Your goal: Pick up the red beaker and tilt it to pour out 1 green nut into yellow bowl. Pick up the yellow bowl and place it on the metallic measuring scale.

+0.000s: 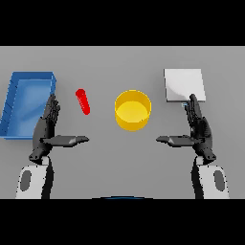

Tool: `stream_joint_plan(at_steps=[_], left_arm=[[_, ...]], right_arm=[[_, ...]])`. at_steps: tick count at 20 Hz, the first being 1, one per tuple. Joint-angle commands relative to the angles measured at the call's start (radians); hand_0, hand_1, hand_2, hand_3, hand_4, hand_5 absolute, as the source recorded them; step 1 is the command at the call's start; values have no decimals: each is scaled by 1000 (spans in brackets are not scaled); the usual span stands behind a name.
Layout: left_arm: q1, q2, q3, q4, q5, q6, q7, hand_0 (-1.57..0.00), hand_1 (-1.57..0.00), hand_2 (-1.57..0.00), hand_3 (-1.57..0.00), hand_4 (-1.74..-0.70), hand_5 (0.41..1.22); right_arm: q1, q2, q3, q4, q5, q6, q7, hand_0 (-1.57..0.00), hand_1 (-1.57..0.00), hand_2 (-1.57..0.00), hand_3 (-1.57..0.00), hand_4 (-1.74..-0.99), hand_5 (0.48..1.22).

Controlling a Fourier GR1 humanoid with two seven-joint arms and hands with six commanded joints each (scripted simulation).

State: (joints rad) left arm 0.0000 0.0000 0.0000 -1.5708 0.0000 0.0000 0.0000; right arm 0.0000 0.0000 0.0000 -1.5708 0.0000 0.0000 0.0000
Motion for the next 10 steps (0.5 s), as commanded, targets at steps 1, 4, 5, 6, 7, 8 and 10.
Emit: stream_joint_plan(at_steps=[1, 4, 5, 6, 7, 8, 10], left_arm=[[2, 0, -1, -2, 0, 0, -1, 1, 1, 1, 1, -1151, 599], [15, -1, -5, -11, 0, -2, -6, 1, 1, 1, 1, -1151, 599], [20, -1, -6, -16, 0, -3, -7, 1, 1, 1, 1, -1151, 599], [31, -2, -7, -22, -4, 1, -17, 1, 1, 1, 1, -1151, 599], [59, 30, -33, -59, -40, -12, -26, 1, 1, 1, 1, -1151, 599], [83, 51, -47, -96, -53, -25, -26, 1, 1, 1, 1, -1156, 599], [123, 63, -80, -153, -82, -31, -5, 1, 1, 1, 1, -1161, 599]], right_arm=[[-3, -1, -1, 2, -1, -1, 1, 1, 1, 1, 1, -1167, 599], [-16, -4, -7, 13, -4, -1, 6, 1, 1, 1, 1, -1167, 599], [-22, -6, -10, 18, -5, -1, 7, 1, 1, 1, 1, -1167, 599], [-12, -6, -9, 14, -4, 1, -6, 1, 1, 1, 1, -1167, 599], [12, -48, 29, -10, 113, -38, -68, 1, 1, 1, 1, -1167, 599], [18, -63, 61, -30, 190, -66, -78, 1, 1, 1, 1, -1163, 595], [52, -64, 101, -52, 269, -94, -93, 1, 1, 1, 1, -1160, 591]])
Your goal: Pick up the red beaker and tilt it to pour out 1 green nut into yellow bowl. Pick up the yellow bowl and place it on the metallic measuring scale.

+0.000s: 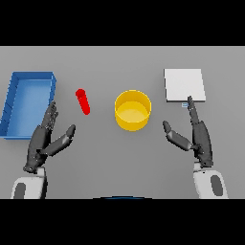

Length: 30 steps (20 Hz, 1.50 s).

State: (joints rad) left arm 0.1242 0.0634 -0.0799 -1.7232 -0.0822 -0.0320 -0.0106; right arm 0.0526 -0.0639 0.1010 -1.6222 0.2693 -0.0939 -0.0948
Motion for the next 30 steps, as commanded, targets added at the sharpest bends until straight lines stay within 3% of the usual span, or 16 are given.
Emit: stream_joint_plan(at_steps=[1, 6, 16, 30], left_arm=[[-13, 1, -6, 1, -11, 4, 49, 1, 1, 1, 1, -1163, 599], [-4, 3, -37, -12, -51, 5, 65, 1, 1, 1, 1, -1159, 602], [-264, -16, 8, 338, -108, 50, -13, 1, 1, 1, 1, -1248, 650], [-517, -29, 70, 660, -119, 80, -61, 1, 1, 1, 1, -1289, 683]], right_arm=[[4, -3, 7, -17, 13, -2, 20, 1, 1, 1, 1, -1159, 590], [34, -1, 6, -46, -15, 19, 11, 1, 1, 1, 1, -1199, 603], [25, -4, -3, -44, -47, 42, -5, 1, 1, 1, 1, -1280, 634], [29, -15, -13, -59, -59, 48, -1, 1, 1, 1, 1, -1269, 642]])
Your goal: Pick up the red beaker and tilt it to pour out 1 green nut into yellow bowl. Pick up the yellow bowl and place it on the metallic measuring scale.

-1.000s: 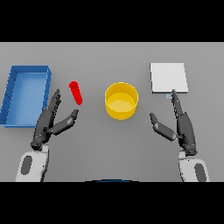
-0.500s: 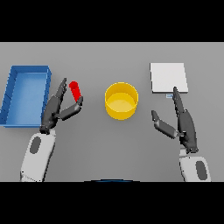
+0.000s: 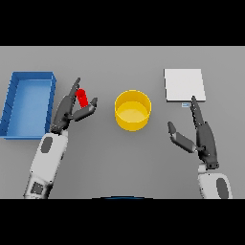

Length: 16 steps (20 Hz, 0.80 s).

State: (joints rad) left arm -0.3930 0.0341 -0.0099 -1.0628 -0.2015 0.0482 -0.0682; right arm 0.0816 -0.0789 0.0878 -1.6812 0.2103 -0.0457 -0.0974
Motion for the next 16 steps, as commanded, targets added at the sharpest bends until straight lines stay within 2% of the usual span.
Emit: stream_joint_plan(at_steps=[1, 6, 8, 9, 10, 11, 12, 13, 15, 16], left_arm=[[-9, -1, 2, 8, 2, -1, -10, 1, 1, 1, 1, -1289, 683], [-61, -6, 31, 76, 27, -12, -51, 1, 1, 1, 1, -1329, 695], [-73, -19, 40, 100, 33, -1, -72, 1, 1, 0, 1, -1348, 704], [-75, -30, 49, 106, 42, 6, -88, 1, -26, -67, -31, -1378, 724], [-87, -37, 61, 116, 52, 15, -91, -119, -146, -182, -124, -1410, 750], [-90, -40, 74, 130, 63, 18, -86, -285, -328, -364, -292, -1449, 783], [-96, -47, 77, 142, 59, 35, -77, -441, -481, -523, -547, -1448, 871], [-105, -36, 78, 144, 49, 45, -70, -662, -699, -733, -724, -1500, 941], [-127, -34, 69, 169, 33, 48, -71, -989, -1013, -1034, -926, -1575, 1042], [-137, -31, 60, 178, 32, 41, -72, -1106, -1125, -1142, -974, -1603, 1078]], right_arm=[[-7, 0, -2, 8, -2, 0, 10, 1, 1, 1, 1, -1268, 641], [-15, 3, -4, 13, 3, -7, 28, 1, 1, 1, 1, -1264, 640], [-5, 1, 1, 6, 7, -4, 10, 1, 1, 1, 1, -1261, 641], [-6, 0, 1, 8, 10, -6, 16, 1, 1, 1, 1, -1259, 642], [-3, -7, -6, 11, 2, 0, 11, 1, 1, 1, 1, -1260, 642], [-3, -7, -6, 8, 9, -8, 9, 1, 1, 1, 1, -1258, 644], [-4, 4, 3, 11, 17, -13, 9, 1, 1, 1, 1, -1257, 645], [2, 3, 2, 14, 19, -14, 2, 1, 1, 1, 1, -1255, 644], [7, 1, 0, 11, 13, -11, -2, 1, 1, 1, 1, -1254, 645], [5, -3, -5, 11, 11, -10, 5, 1, 1, 1, 1, -1252, 644]])
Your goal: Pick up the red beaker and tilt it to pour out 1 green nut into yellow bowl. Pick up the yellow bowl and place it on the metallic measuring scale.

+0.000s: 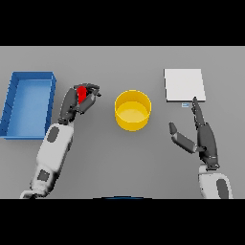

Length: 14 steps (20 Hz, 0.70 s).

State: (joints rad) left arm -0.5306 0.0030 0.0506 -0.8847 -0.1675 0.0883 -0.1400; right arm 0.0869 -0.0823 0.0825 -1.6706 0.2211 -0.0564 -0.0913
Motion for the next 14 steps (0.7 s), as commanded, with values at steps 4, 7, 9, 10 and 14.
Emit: stream_joint_plan(at_steps=[4, 7, 9, 10, 14], left_arm=[[10, -14, -19, -12, -19, 7, 5, -1380, -1388, -1395, -1326, -1505, 1162], [11, -21, -5, -24, 9, 33, -22, -1473, -1477, -1481, -1446, -1620, 1140], [9, -11, 8, -59, 39, 41, -33, -1509, -1511, -1513, -1491, -1664, 1128], [-3, -23, 4, -67, 44, 53, -23, -1521, -1523, -1525, -1507, -1679, 1122], [15, 6, -57, -173, 14, 56, 13, -1551, -1551, -1552, -1545, -1716, 1114]], right_arm=[[-3, 7, 2, 2, -1, -2, -1, 1, 1, 1, 1, -1257, 645], [8, 4, -2, -15, -23, 13, 1, 1, 1, 1, 1, -1260, 643], [4, -1, -1, -14, -6, 3, 4, 1, 1, 1, 1, -1258, 646], [7, -2, 0, -7, -1, 2, -3, 1, 1, 1, 1, -1258, 646], [7, 1, 8, -11, 9, -1, -18, 1, 1, 1, 1, -1263, 654]])
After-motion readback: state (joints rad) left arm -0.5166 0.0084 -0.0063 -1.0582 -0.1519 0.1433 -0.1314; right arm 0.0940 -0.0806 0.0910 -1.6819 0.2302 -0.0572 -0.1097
